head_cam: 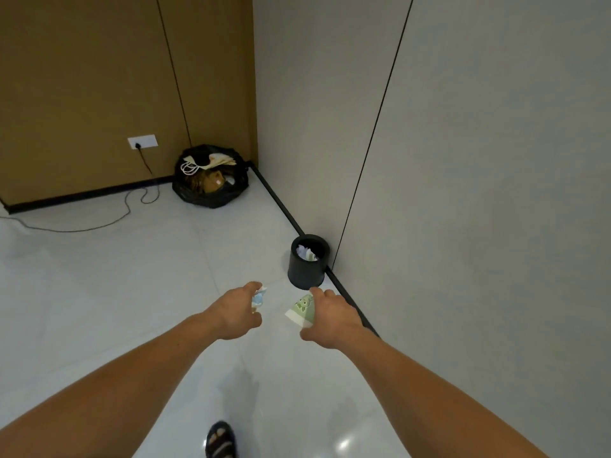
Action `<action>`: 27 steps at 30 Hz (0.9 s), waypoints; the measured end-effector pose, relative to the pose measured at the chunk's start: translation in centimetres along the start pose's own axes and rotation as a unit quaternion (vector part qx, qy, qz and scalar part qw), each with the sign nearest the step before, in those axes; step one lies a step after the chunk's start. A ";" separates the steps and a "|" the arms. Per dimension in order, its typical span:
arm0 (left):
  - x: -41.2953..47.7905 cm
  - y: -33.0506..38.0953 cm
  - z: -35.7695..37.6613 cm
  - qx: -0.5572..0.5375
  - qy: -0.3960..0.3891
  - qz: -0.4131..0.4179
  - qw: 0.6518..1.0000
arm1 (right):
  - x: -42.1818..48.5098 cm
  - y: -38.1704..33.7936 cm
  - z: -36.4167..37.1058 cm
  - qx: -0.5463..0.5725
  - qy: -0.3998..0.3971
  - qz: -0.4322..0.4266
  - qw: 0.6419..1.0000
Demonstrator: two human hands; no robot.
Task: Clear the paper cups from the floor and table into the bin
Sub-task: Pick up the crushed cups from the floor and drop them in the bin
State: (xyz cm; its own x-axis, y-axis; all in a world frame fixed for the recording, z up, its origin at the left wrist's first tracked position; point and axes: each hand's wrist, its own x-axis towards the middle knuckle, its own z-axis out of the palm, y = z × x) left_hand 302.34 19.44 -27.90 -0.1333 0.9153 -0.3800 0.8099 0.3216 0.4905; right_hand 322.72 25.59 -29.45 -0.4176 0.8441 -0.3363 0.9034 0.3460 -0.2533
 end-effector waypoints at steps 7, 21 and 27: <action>13.2 -1.4 -5.1 -0.014 -0.019 0.052 0.998 | 11.3 -1.6 -2.9 0.019 0.033 0.047 0.998; 37.1 0.9 -11.1 0.020 -0.109 0.108 0.988 | 31.0 1.8 -7.9 0.062 0.020 0.130 0.989; 46.4 2.1 -13.3 0.061 -0.148 0.073 0.984 | 41.8 5.3 -10.7 0.087 -0.019 0.129 0.988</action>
State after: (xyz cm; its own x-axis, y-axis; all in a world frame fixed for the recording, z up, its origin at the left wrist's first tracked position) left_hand 290.28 65.80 -33.99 0.1464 0.8334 -0.5329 0.8732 0.1443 0.4654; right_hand 311.12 67.13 -35.16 -0.1825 0.8775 -0.4435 0.9513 0.0436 -0.3052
